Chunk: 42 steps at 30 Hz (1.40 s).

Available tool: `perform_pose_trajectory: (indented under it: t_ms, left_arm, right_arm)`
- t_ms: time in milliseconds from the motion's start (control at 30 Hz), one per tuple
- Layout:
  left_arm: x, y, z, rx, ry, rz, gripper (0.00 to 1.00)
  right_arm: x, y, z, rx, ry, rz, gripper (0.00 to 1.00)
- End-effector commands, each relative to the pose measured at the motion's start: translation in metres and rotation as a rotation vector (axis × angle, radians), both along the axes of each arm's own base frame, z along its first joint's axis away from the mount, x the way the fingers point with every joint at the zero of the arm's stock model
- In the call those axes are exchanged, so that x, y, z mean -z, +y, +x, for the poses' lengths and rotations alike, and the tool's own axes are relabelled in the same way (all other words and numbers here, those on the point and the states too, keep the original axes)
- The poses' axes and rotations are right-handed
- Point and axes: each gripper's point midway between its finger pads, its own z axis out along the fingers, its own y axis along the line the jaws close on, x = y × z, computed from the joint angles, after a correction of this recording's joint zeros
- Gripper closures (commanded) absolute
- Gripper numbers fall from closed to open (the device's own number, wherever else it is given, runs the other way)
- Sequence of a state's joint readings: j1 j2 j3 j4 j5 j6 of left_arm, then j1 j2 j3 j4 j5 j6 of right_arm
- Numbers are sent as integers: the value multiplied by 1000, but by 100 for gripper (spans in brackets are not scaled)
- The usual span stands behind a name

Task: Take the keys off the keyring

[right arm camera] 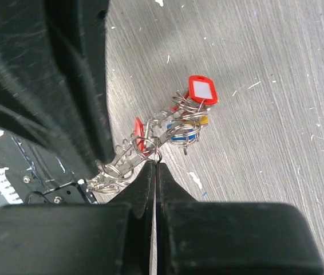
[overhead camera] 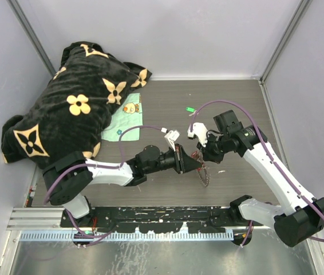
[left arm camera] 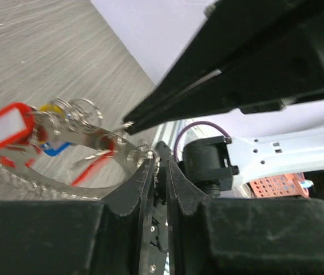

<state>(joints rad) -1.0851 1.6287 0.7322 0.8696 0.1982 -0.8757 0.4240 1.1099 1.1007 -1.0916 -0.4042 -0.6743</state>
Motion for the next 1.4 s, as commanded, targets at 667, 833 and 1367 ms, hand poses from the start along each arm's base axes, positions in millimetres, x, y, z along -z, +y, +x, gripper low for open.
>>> perform_pose_trajectory:
  t_ms: [667, 833, 1367]
  left_arm:
    - [-57, 47, -21, -7, -242, -230, 57]
    - [-57, 55, -1, -103, -249, -149, 45]
    - [-60, 26, 26, -141, -255, -4, 55]
  right_arm:
    - [-31, 13, 4, -33, -85, 169, 99]
    - [-31, 14, 2, -43, -83, 173, 99]
    - [-31, 14, 2, -48, -74, 175, 99]
